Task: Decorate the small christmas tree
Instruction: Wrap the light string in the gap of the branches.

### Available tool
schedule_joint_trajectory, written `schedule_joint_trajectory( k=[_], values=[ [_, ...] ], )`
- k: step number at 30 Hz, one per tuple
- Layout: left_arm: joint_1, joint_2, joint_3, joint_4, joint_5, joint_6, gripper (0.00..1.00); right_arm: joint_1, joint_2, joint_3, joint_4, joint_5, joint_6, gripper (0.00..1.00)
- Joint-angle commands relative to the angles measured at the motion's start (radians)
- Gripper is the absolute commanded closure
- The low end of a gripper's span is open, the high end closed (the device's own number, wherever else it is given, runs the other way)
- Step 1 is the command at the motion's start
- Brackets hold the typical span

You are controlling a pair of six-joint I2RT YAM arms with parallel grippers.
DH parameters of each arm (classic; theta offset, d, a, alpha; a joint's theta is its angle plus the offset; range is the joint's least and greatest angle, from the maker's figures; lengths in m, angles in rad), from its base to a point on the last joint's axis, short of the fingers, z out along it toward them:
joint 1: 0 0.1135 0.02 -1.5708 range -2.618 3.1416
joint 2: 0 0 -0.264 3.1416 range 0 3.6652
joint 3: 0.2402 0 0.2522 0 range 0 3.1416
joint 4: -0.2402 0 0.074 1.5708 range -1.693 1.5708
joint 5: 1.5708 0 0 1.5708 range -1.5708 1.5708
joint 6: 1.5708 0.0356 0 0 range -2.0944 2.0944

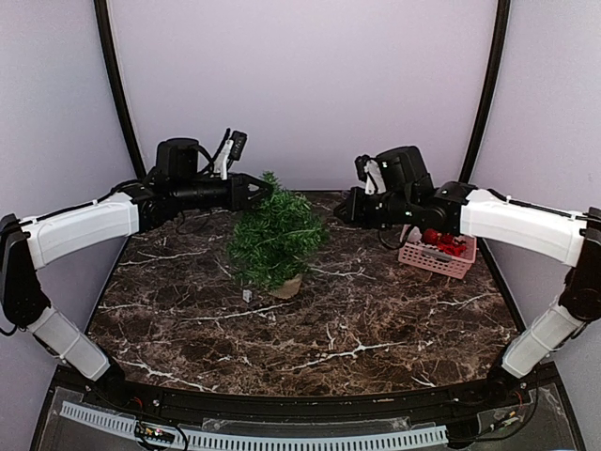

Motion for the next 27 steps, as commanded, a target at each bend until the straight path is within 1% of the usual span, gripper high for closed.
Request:
schedule_joint_trajectory(
  k=[1,2,4,6,10,13,14,15,18,19,21,22,23,24,25,26,27],
  values=[
    [-0.001,0.008,0.023,0.026,0.011,-0.006,0.78,-0.006,0.006,-0.013,0.024,0.029,-0.025,1.0],
    [-0.001,0.007,0.02,0.03,0.015,-0.005,0.82,-0.006,0.013,-0.014,0.037,0.029,-0.025,1.0],
    [-0.001,0.007,0.01,0.034,0.019,0.003,0.87,-0.006,0.021,-0.019,0.065,0.031,-0.026,1.0],
    [0.0,0.0,0.0,0.034,0.013,0.013,0.9,-0.006,0.029,-0.016,0.083,0.031,-0.028,1.0],
    [-0.001,-0.01,-0.016,0.026,0.002,0.032,0.93,-0.006,0.057,0.01,0.093,0.061,-0.039,1.0],
    [-0.001,-0.017,-0.023,0.014,-0.008,0.036,0.91,-0.006,0.076,0.024,0.101,0.064,-0.043,1.0],
    [-0.001,-0.023,-0.025,0.011,-0.019,0.035,0.86,-0.006,0.08,0.026,0.104,0.065,-0.042,1.0],
    [0.0,-0.026,-0.028,0.005,-0.026,0.034,0.83,-0.006,0.084,0.028,0.107,0.064,-0.043,1.0],
    [-0.001,-0.056,-0.045,0.006,-0.053,0.032,0.68,-0.006,0.09,0.03,0.12,0.054,-0.041,1.0],
    [-0.001,-0.063,-0.052,0.004,-0.059,0.034,0.66,-0.005,0.092,0.03,0.126,0.048,-0.04,1.0],
    [-0.001,-0.083,-0.056,-0.009,-0.078,0.038,0.56,-0.004,0.097,0.03,0.137,0.039,-0.041,1.0],
    [-0.001,-0.094,-0.056,-0.014,-0.095,0.039,0.53,-0.003,0.098,0.031,0.141,0.027,-0.041,1.0],
    [-0.001,-0.1,-0.054,-0.023,-0.103,0.04,0.45,-0.001,0.099,0.031,0.146,0.014,-0.042,1.0],
    [0.0,-0.109,-0.053,-0.027,-0.117,0.04,0.41,0.003,0.099,0.031,0.151,0.013,-0.043,1.0],
    [0.0,-0.111,-0.047,-0.035,-0.123,0.039,0.34,0.006,0.099,0.032,0.156,0.011,-0.047,1.0],
    [0.001,-0.111,-0.04,-0.041,-0.131,0.037,0.31,0.01,0.099,0.034,0.16,0.009,-0.05,1.0],
    [0.001,-0.109,-0.024,-0.052,-0.132,0.033,0.26,0.016,0.099,0.035,0.162,0.011,-0.053,1.0]
  ],
)
